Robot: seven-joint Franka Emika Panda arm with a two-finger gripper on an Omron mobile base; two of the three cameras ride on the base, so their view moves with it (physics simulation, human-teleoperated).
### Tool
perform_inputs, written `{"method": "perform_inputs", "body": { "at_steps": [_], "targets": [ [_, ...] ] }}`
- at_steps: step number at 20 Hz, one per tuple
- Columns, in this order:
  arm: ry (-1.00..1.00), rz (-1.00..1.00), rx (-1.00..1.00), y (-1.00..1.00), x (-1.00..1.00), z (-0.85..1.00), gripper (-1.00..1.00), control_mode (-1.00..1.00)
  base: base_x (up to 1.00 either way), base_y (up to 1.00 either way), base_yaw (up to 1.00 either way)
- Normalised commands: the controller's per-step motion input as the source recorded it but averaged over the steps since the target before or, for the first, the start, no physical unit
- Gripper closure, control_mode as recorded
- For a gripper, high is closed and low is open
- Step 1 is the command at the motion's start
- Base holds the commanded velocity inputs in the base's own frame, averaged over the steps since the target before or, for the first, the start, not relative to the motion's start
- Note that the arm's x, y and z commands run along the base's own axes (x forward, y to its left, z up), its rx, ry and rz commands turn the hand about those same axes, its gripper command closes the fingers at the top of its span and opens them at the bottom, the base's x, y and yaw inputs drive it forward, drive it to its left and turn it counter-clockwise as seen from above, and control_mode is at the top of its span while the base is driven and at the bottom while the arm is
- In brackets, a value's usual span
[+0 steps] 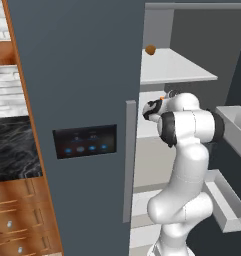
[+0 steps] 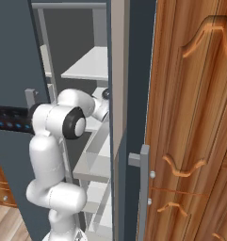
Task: Pick the cheese from the fridge and the cheese grater from the cabinet and place them next to the salad bowl.
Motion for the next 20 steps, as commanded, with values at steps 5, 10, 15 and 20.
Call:
{"method": "perform_inputs", "body": {
  "at_steps": [5,10,15,20],
  "targets": [
    [0.00,0.06,0.00,0.00,-0.75,0.09,1.00,-1.00,0.00,0.00,0.00],
    [0.05,0.16,-0.01,0.11,-0.71,0.18,1.00,-1.00,0.00,0.00,0.00],
    [0.11,0.18,-0.05,0.32,-0.88,0.13,1.00,-1.00,0.00,0.00,0.00],
    [0.04,0.16,-0.09,0.28,-0.94,0.45,1.00,-1.00,0.00,0.00,0.00]
  ]
}}
